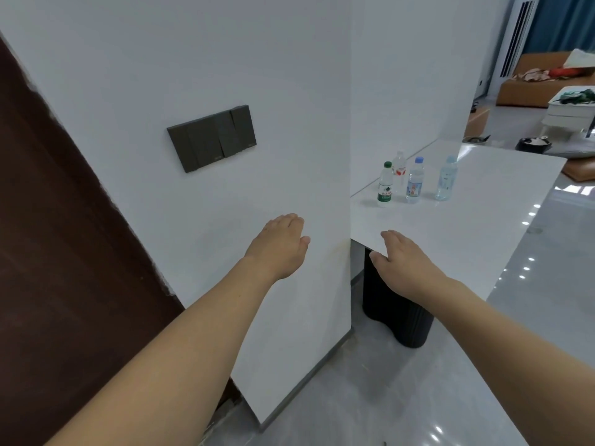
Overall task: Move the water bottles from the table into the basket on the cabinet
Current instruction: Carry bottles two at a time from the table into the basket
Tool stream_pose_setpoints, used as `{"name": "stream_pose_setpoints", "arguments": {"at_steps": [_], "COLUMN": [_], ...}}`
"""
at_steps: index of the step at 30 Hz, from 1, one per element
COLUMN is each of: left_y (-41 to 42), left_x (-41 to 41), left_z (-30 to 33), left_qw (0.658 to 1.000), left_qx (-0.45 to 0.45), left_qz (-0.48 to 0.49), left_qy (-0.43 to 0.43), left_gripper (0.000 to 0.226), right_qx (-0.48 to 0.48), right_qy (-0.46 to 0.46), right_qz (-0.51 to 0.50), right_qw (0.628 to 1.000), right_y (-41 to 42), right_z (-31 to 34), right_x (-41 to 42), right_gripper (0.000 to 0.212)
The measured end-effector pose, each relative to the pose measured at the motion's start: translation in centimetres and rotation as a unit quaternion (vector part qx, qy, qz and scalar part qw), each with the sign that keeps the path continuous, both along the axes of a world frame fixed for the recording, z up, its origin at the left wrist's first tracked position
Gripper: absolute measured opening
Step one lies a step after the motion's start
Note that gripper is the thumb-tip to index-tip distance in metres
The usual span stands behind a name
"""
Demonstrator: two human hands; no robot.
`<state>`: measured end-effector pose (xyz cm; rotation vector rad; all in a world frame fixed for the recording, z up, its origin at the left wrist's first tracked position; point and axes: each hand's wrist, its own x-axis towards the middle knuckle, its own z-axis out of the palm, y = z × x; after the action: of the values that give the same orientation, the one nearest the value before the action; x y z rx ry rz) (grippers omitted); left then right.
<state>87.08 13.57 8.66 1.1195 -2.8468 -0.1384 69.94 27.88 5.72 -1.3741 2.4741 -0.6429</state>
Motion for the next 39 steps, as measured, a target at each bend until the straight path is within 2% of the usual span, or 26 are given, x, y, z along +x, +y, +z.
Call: {"name": "stream_pose_setpoints", "arguments": {"at_steps": [7,13,18,28,34,39], "left_y": [1.0,4.1,8.3,17.9,21.7,22.2], "left_x": [-3.8,-11.6,-20.1,-35.6,-40.4,-43.0], "left_z": [-1.5,-4.9,-9.7,-21.6,-26.7,-28.3], "left_qw": [0.999,0.994,0.981,0.941,0.918,0.913], "left_qx": [-0.002,0.014,0.026,0.045,0.035,0.040], "left_qz": [-0.032,-0.105,-0.185,-0.324,-0.372,-0.380], "left_qy": [-0.013,-0.031,-0.049,-0.085,-0.131,-0.145], "left_gripper": [0.052,0.051,0.045,0.036,0.045,0.047], "right_qx": [-0.002,0.039,0.076,0.186,0.230,0.235], "right_qy": [0.008,-0.006,-0.023,-0.068,-0.102,-0.110], "right_qz": [-0.026,-0.103,-0.172,-0.256,-0.276,-0.282], "right_qw": [1.000,0.994,0.982,0.946,0.928,0.924], "right_y": [2.5,7.6,13.0,23.4,26.9,27.4], "right_z": [-1.7,-5.9,-10.4,-20.3,-24.7,-26.1], "right_x": [-2.8,-8.3,-13.6,-22.6,-25.6,-28.3], "right_gripper": [0.045,0.048,0.043,0.050,0.053,0.053]}}
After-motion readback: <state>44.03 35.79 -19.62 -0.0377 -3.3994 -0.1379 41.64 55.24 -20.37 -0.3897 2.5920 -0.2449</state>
